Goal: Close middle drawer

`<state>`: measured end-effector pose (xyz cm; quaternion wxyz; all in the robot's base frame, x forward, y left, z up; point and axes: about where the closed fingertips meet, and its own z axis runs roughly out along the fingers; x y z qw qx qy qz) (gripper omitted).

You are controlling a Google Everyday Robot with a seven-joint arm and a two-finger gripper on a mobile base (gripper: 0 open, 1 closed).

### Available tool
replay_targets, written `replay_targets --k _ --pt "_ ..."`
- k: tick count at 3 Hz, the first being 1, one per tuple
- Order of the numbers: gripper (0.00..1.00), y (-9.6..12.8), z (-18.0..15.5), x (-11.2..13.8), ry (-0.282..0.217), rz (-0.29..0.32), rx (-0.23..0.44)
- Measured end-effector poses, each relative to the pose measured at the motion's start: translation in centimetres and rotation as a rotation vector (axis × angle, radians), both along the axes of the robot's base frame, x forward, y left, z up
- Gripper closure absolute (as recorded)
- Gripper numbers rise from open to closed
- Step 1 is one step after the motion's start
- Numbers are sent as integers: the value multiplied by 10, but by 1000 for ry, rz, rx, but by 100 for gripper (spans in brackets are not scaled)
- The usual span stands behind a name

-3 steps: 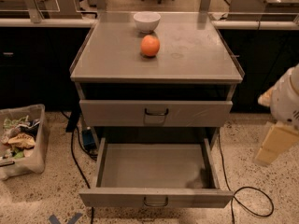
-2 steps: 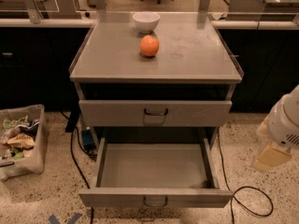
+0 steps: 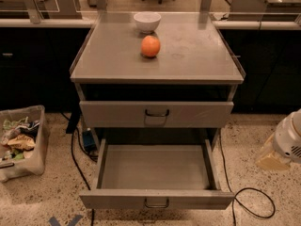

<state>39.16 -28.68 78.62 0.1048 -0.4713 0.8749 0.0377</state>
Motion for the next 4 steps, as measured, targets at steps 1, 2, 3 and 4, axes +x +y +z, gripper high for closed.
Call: replay_targets --k 1,2,3,4 --pt "100 0 0 0 0 0 0" --pt "100 0 0 0 0 0 0" --pt "100 0 -31 -10 25 -18 47" --pt "100 9 -86 -34 96 -42 121"
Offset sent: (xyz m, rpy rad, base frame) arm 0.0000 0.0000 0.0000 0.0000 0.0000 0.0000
